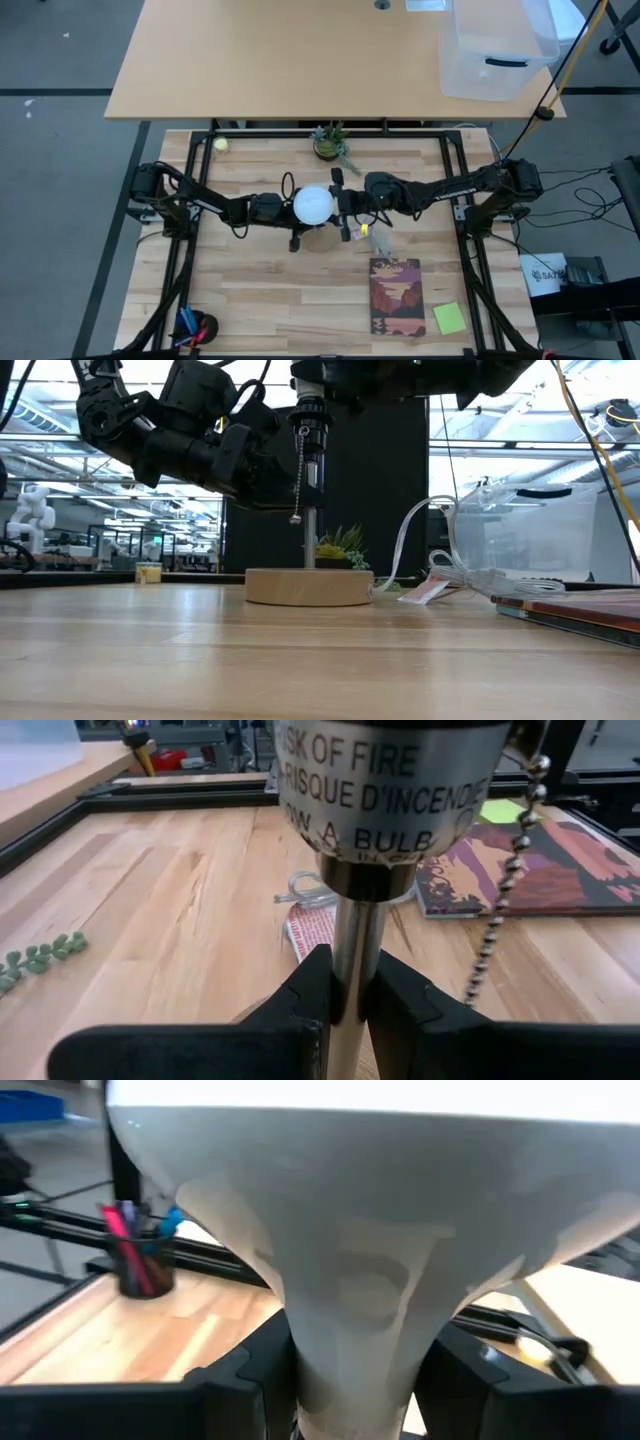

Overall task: Screw lightbulb
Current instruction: Remove the white lightbulb from the silver lamp

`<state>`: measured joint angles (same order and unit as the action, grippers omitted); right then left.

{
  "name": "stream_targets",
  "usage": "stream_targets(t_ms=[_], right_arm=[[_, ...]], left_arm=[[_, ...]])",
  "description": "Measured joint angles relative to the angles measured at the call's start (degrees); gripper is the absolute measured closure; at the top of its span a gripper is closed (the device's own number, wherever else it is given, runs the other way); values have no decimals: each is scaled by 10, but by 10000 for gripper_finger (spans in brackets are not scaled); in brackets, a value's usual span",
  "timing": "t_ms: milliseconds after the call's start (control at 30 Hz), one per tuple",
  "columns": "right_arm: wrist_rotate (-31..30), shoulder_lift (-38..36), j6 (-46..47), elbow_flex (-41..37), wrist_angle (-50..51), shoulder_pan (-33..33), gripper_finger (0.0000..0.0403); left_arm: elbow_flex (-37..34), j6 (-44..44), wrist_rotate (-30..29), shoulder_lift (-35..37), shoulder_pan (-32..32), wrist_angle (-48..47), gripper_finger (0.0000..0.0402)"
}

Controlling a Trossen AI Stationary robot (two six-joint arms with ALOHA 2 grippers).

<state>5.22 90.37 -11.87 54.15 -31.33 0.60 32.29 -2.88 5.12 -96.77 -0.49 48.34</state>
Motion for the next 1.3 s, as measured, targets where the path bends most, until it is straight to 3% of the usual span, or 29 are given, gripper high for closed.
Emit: stream_targets(t_ms=[467, 767, 1000, 1300], right_arm=[[158, 3, 2, -2, -29, 24, 252], [190, 4, -2, -2, -44, 13, 254], [205, 4, -14, -2, -44, 2, 254], [248, 4, -12, -2, -41, 3, 253]], left_arm=[[0, -31, 121, -1, 12, 16, 356], [2, -52, 192, -11, 13, 16, 356], [3, -53, 255, -79, 23, 111, 356], [2, -36, 266, -101, 27, 161, 356]])
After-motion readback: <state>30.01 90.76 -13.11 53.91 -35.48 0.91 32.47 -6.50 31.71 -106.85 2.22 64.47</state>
